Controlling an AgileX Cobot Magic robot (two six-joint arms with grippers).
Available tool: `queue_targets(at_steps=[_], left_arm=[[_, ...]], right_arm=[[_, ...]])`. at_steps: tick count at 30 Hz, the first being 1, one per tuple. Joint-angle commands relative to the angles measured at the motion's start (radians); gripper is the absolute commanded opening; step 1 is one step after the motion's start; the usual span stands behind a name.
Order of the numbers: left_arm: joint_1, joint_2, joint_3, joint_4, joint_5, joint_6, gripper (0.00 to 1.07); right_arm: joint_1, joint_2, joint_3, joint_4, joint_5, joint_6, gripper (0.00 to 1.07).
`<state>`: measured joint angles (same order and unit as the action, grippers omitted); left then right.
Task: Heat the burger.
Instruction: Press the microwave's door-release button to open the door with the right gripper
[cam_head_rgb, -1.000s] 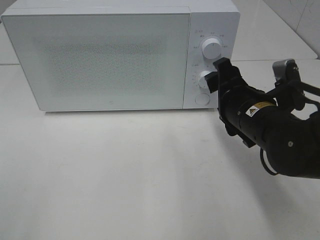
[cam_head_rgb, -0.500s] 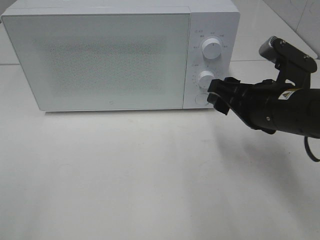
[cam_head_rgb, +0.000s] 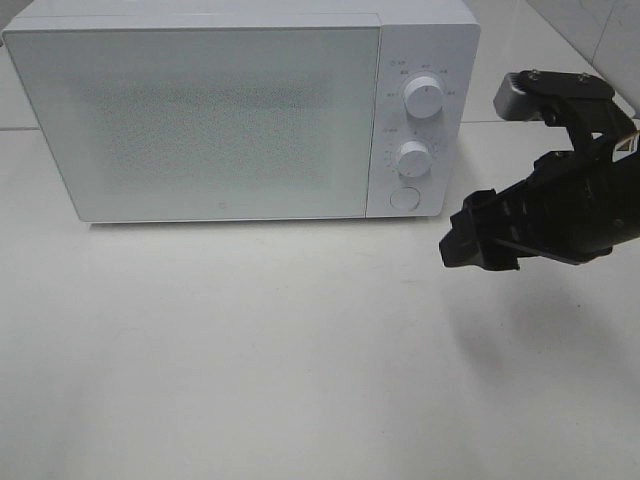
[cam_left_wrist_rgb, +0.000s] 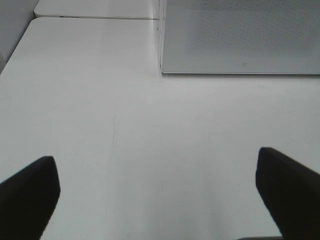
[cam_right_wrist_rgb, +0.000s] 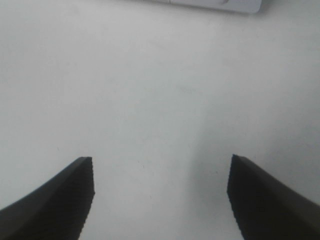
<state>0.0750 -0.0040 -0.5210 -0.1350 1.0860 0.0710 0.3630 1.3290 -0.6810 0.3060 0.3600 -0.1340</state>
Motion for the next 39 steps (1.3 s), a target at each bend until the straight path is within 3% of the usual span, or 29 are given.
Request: queue_targets(at_steps=[1, 11, 19, 26, 28, 35, 39], left_arm=[[-0.001, -0.014, 0.003, 0.001, -0.013, 0.0, 1.0], [-0.001, -0.009, 0.003, 0.001, -0.013, 0.001, 1.0], [-0.001, -0.007, 0.003, 0.001, -0.013, 0.001, 1.0], [-0.001, -0.007, 0.003, 0.001, -0.013, 0.001, 1.0], [-0.001, -0.007, 0.003, 0.001, -0.013, 0.001, 1.0], [-0.001, -0.007, 0.003, 0.001, -0.013, 0.001, 1.0], [-0.001, -0.007, 0.003, 0.001, -0.013, 0.001, 1.0]], right_arm=[[-0.003, -0.015, -0.074, -0.117, 0.243, -0.002, 0.74], [-0.002, -0.126, -0.147, -0.159, 0.497, -0.003, 0.74], [-0.002, -0.356, -0.147, -0.159, 0.617, -0.003, 0.74], [-0.005, -0.652, -0.14, -0.166, 0.661, -0.005, 0.74], [-0.015, -0.688, -0.14, -0.164, 0.666, -0.005, 0.74], [-0.178, -0.955, -0.094, -0.189, 0.68, -0.012, 0.74], [-0.184, -1.073, -0.041, -0.215, 0.681, 0.017, 0.74]])
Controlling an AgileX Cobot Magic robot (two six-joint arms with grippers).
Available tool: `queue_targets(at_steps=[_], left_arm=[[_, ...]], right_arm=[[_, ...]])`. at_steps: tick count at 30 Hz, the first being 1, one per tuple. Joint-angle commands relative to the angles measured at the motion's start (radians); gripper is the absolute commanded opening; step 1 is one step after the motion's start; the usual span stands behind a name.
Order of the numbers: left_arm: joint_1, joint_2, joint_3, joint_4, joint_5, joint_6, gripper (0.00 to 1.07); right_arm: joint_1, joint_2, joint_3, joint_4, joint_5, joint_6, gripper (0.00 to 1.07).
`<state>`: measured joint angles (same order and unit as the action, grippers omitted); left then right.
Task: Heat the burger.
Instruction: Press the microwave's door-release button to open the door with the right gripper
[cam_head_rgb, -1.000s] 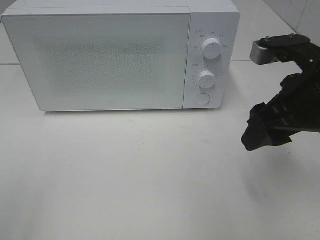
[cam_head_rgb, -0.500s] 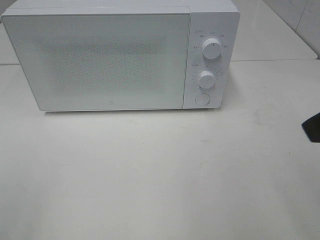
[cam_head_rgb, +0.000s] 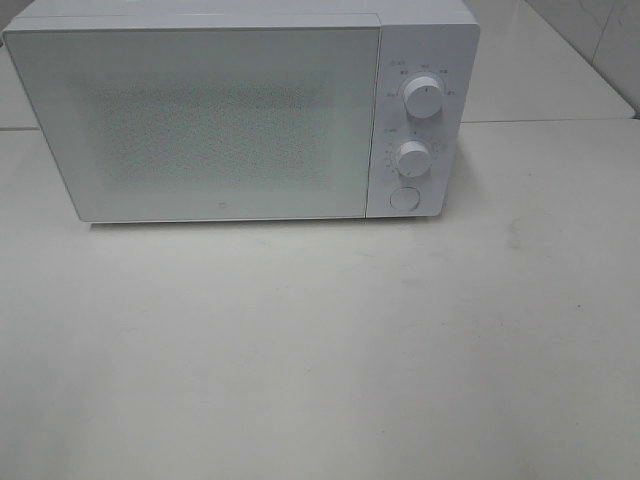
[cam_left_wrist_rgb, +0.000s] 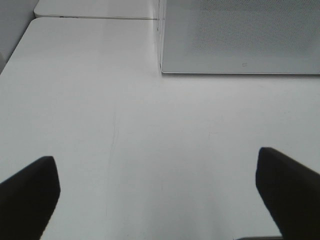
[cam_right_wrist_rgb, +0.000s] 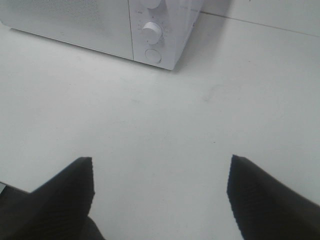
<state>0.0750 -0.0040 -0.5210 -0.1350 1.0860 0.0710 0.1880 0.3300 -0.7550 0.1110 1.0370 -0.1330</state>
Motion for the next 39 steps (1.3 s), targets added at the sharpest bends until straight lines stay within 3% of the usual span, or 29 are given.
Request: queue_targets(at_steps=[1, 12, 30, 39], left_arm=[[-0.001, -0.007, 0.003, 0.001, -0.013, 0.001, 1.0], [-0.001, -0.007, 0.003, 0.001, -0.013, 0.001, 1.0], [-0.001, -0.007, 0.003, -0.001, -0.013, 0.001, 1.0], [-0.001, -0.007, 0.003, -0.001, -0.013, 0.001, 1.0]], right_arm=[[-0.009, -0.074, 0.033, -0.02, 0.004, 0.016, 0.74], [-0.013, -0.366, 0.206, -0.051, 0.002, 0.031, 0.73], [-0.013, -0.364, 0.252, -0.046, -0.044, 0.036, 0.73], [-0.013, -0.276, 0.198, -0.033, -0.118, 0.037, 0.73]])
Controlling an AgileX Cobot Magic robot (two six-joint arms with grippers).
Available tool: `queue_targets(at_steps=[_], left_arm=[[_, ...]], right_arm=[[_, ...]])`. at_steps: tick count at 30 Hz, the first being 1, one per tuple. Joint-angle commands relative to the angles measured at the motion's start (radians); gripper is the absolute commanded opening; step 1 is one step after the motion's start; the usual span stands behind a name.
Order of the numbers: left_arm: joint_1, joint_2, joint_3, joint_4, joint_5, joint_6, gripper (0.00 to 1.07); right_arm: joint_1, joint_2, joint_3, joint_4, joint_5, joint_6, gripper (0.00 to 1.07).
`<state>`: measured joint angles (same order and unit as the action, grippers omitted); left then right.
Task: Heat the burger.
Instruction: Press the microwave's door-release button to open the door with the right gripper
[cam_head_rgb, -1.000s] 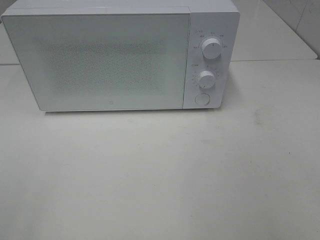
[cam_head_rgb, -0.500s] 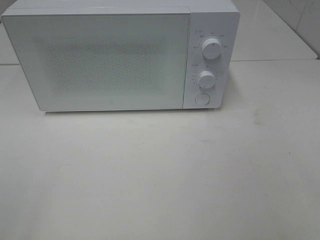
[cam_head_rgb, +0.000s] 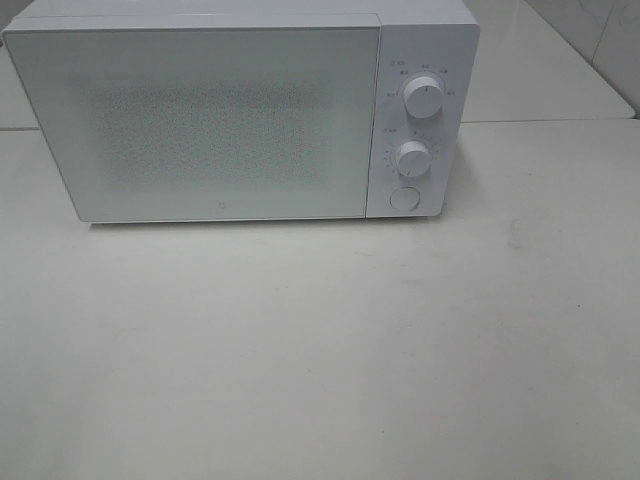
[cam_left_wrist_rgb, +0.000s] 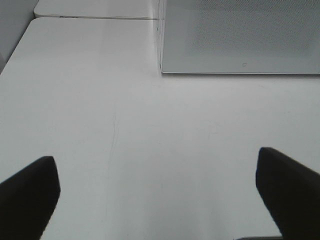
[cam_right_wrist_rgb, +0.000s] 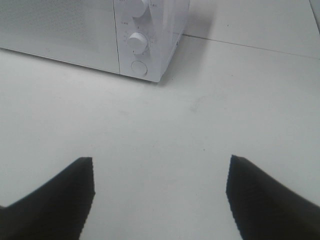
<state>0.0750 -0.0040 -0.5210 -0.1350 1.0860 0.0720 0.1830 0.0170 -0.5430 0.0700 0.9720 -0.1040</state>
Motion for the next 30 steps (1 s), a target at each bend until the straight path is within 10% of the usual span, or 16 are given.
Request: queue_targets(at_steps=[1, 30], left_arm=[[-0.001, -0.007, 0.003, -0.001, -0.013, 0.0, 1.0], [-0.001, -0.007, 0.003, -0.001, -0.013, 0.0, 1.0]], right_arm=[[-0.008, 0.076, -0.014, 0.01, -0.099, 0.008, 0.73], [-0.008, 0.7, -0.014, 0.054, -0.796, 0.01, 0.73]])
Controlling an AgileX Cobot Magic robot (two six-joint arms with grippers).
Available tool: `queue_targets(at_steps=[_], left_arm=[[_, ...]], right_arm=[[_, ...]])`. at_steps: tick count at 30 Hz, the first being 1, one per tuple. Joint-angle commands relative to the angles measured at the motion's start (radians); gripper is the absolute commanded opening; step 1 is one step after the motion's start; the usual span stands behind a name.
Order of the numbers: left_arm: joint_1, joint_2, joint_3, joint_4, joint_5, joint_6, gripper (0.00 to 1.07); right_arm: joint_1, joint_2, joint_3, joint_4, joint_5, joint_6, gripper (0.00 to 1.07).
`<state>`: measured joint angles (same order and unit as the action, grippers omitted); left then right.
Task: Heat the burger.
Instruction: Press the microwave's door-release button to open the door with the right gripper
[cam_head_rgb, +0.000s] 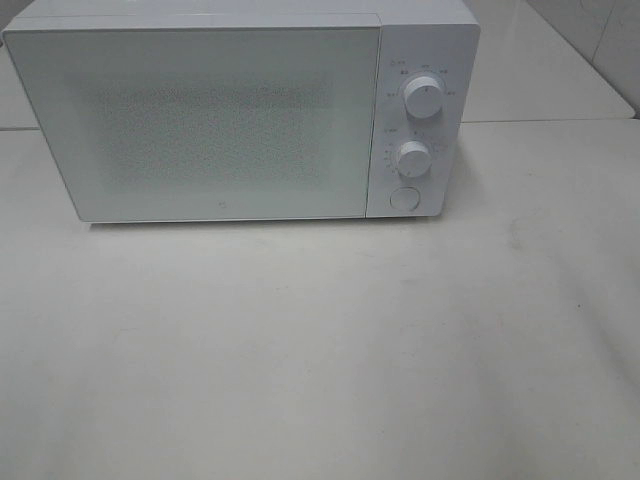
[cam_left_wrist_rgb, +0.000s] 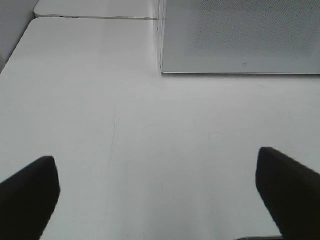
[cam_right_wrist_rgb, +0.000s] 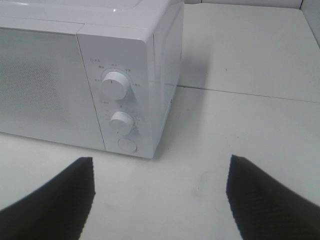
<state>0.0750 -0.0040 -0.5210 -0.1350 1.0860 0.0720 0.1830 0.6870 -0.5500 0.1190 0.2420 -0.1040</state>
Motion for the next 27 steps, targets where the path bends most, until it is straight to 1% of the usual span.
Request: queue_targets(at_steps=[1, 2, 3, 5, 6, 8, 9, 10, 12, 13, 14, 15, 16, 17, 18, 19, 20, 21, 22, 25, 27], left_arm=[[-0.001, -0.007, 0.003, -0.001, -0.013, 0.0, 1.0], [-0.001, -0.007, 0.003, -0.001, -0.013, 0.0, 1.0], [-0.001, -0.007, 0.003, -0.001, -0.013, 0.0, 1.0], [-0.001, -0.007, 0.003, -0.001, -0.013, 0.0, 1.0], [-0.001, -0.007, 0.003, -0.001, -0.013, 0.0, 1.0], [-0.001, -0.007, 0.003, -0.001, -0.013, 0.0, 1.0], [-0.001, -0.007, 0.003, -0.001, -0.013, 0.0, 1.0], [-0.001, -0.007, 0.003, -0.001, -0.013, 0.0, 1.0], [-0.001, -0.007, 0.003, -0.001, -0.013, 0.0, 1.0], [-0.001, -0.007, 0.003, -0.001, -0.013, 0.0, 1.0], [-0.001, -0.007, 0.003, -0.001, -0.013, 0.0, 1.0], [-0.001, -0.007, 0.003, -0.001, -0.013, 0.0, 1.0], [-0.001, -0.007, 0.003, -0.001, -0.013, 0.0, 1.0], [-0.001, -0.007, 0.003, -0.001, -0.013, 0.0, 1.0], [-0.001, -0.007, 0.003, -0.001, -0.013, 0.0, 1.0], [-0.001, -0.007, 0.003, -0.001, -0.013, 0.0, 1.0], [-0.001, -0.007, 0.003, -0.001, -0.013, 0.0, 1.0], [-0.001, -0.007, 0.003, -0.001, -0.013, 0.0, 1.0], [-0.001, -0.007, 0.003, -0.001, -0.013, 0.0, 1.0], [-0.001, -0.007, 0.003, -0.001, -0.013, 0.0, 1.0], [-0.001, -0.007, 0.003, -0.001, -0.013, 0.0, 1.0]], right_arm=[[-0.008, 0.03, -0.007, 0.005, -0.066, 0.01, 0.73], [-0.008, 0.075, -0.007, 0.005, -0.122, 0.014, 0.73], [-0.008, 0.075, -0.007, 0.005, -0.122, 0.014, 0.73], [-0.008, 0.146, -0.007, 0.005, -0.205, 0.015, 0.73], [-0.008, 0.146, -0.007, 0.005, -0.205, 0.015, 0.73], [-0.008, 0.217, -0.007, 0.005, -0.293, 0.015, 0.73], [-0.008, 0.217, -0.007, 0.005, -0.293, 0.015, 0.73], [-0.008, 0.261, -0.005, 0.002, -0.357, 0.015, 0.73], [-0.007, 0.281, -0.002, 0.002, -0.387, 0.015, 0.73], [-0.004, 0.329, 0.018, 0.002, -0.494, 0.015, 0.73], [-0.004, 0.329, 0.018, 0.002, -0.494, 0.015, 0.73], [-0.004, 0.37, 0.046, 0.002, -0.605, 0.015, 0.73], [-0.004, 0.385, 0.059, 0.002, -0.666, 0.015, 0.73], [-0.004, 0.385, 0.059, 0.002, -0.666, 0.015, 0.73], [-0.004, 0.418, 0.094, 0.003, -0.767, 0.015, 0.73], [-0.004, 0.43, 0.113, 0.003, -0.824, 0.015, 0.73], [-0.004, 0.43, 0.113, 0.003, -0.824, 0.015, 0.73], [-0.004, 0.455, 0.146, 0.01, -0.917, 0.014, 0.73], [0.014, 0.475, 0.174, 0.053, -0.982, 0.01, 0.73], [0.029, 0.483, 0.184, 0.081, -1.003, -0.001, 0.73], [0.111, 0.53, 0.215, 0.2, -1.095, -0.085, 0.73]])
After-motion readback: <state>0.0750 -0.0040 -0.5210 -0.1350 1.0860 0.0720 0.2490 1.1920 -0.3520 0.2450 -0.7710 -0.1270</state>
